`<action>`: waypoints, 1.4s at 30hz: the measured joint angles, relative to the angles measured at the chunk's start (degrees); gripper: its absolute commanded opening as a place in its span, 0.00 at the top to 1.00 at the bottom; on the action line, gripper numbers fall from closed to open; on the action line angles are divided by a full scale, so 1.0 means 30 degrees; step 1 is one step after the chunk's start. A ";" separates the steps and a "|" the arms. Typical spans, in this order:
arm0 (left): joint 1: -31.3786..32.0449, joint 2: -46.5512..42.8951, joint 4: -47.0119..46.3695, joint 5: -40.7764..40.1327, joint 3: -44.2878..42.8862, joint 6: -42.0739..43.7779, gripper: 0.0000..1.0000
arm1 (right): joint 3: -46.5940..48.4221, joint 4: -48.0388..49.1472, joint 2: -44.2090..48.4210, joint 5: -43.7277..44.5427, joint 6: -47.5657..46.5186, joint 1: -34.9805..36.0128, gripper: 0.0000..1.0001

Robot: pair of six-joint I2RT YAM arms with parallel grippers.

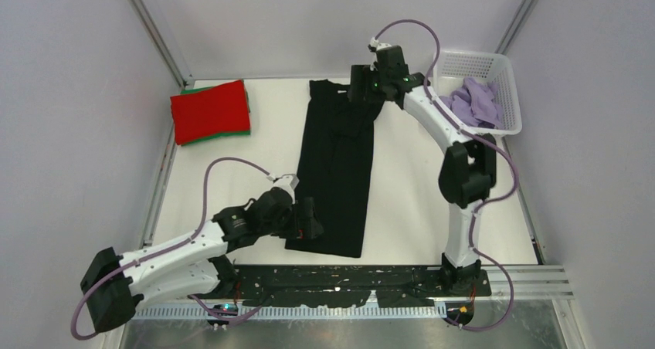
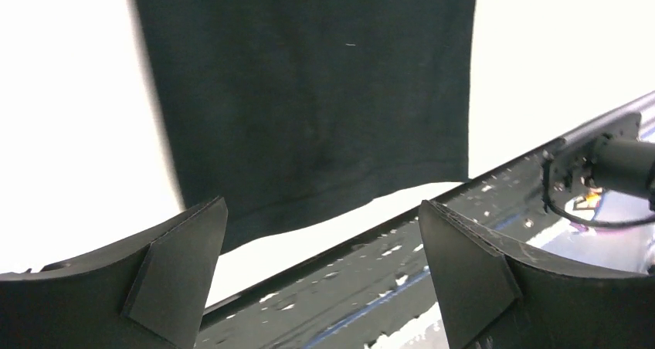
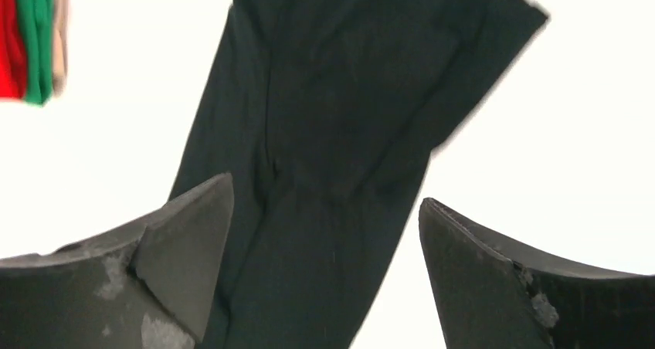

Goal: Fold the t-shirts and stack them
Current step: Rotate the tshirt 90 degrees, then grab the bottom of the folded rectangular tshirt with both arms

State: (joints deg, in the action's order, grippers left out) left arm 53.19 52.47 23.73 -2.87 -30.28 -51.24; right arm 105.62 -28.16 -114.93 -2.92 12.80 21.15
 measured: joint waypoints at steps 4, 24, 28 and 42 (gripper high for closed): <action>-0.1508 -0.3067 0.1566 -0.0291 0.1581 0.0350 0.02 | -0.7970 0.1341 0.5938 0.0991 0.0240 0.1173 0.05; -0.2273 0.0328 -0.0087 0.1450 0.2936 0.1173 0.55 | -2.3948 0.2229 1.6779 0.1362 0.7424 1.1030 0.19; -0.2273 0.0532 0.0000 0.1253 0.2943 0.1224 0.67 | -2.4589 0.2310 1.6844 0.0699 0.8327 1.2094 0.23; -0.2273 0.0911 0.0109 0.0678 0.2958 0.1173 1.00 | -2.5543 0.3614 1.5926 -0.0546 1.0440 1.3347 0.47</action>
State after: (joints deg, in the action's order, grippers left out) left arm 46.37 55.20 24.05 -0.84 -21.41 -47.72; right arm 28.99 -17.32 -67.16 -4.56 44.12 61.19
